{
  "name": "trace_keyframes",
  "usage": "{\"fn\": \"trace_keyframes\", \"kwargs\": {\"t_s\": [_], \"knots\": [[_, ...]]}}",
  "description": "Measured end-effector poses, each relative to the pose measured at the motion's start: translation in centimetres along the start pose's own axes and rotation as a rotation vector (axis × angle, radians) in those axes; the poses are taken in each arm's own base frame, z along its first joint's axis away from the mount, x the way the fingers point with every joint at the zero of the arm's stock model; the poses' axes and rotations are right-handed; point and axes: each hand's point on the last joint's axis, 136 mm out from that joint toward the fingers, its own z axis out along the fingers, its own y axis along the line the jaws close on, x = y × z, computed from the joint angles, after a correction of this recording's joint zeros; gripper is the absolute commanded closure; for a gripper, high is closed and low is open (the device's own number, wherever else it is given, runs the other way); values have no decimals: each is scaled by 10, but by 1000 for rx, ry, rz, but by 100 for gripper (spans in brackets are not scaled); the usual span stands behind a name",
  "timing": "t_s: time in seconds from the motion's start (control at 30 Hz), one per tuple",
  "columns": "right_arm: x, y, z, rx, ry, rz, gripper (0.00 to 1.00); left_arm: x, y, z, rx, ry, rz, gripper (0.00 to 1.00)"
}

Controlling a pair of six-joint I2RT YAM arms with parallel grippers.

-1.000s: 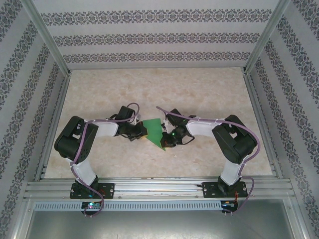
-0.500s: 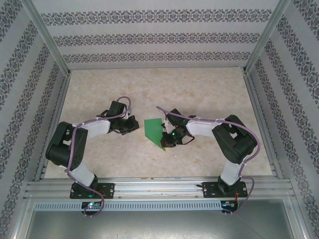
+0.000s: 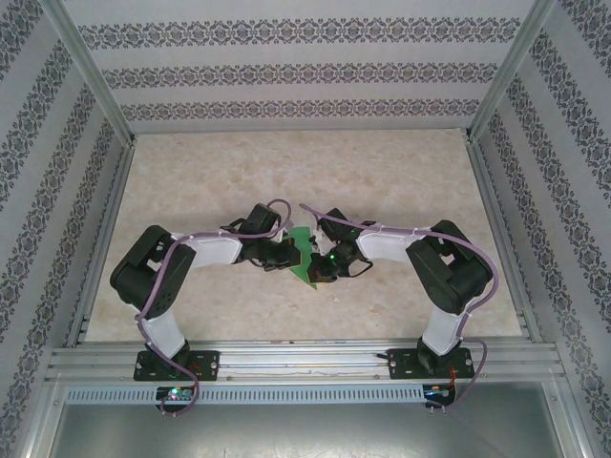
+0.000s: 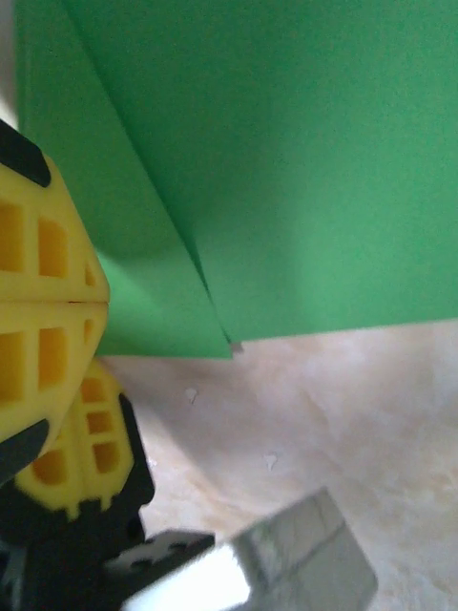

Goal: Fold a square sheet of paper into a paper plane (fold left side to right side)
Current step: Third fold the triangle at the center of the table.

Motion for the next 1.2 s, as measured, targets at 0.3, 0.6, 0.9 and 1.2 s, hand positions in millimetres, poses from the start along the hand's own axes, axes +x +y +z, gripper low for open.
{"fn": "trace_keyframes", "kwargs": {"t_s": [0.3,0.6,0.9,1.2], "knots": [[-1,1,-1,0,0,1,100,-3,13,4,-52,-18,-15,99],[-2,2,-3,6,2,38,100,-1,16,5,-57,-19,-39,100],[-4,8,-11,-20,-14,89,100,-1,16,5,-57,-19,-44,100],[-16,21,-6,-71,-40,105,100,-1,16,5,-57,-19,-44,100]]}}
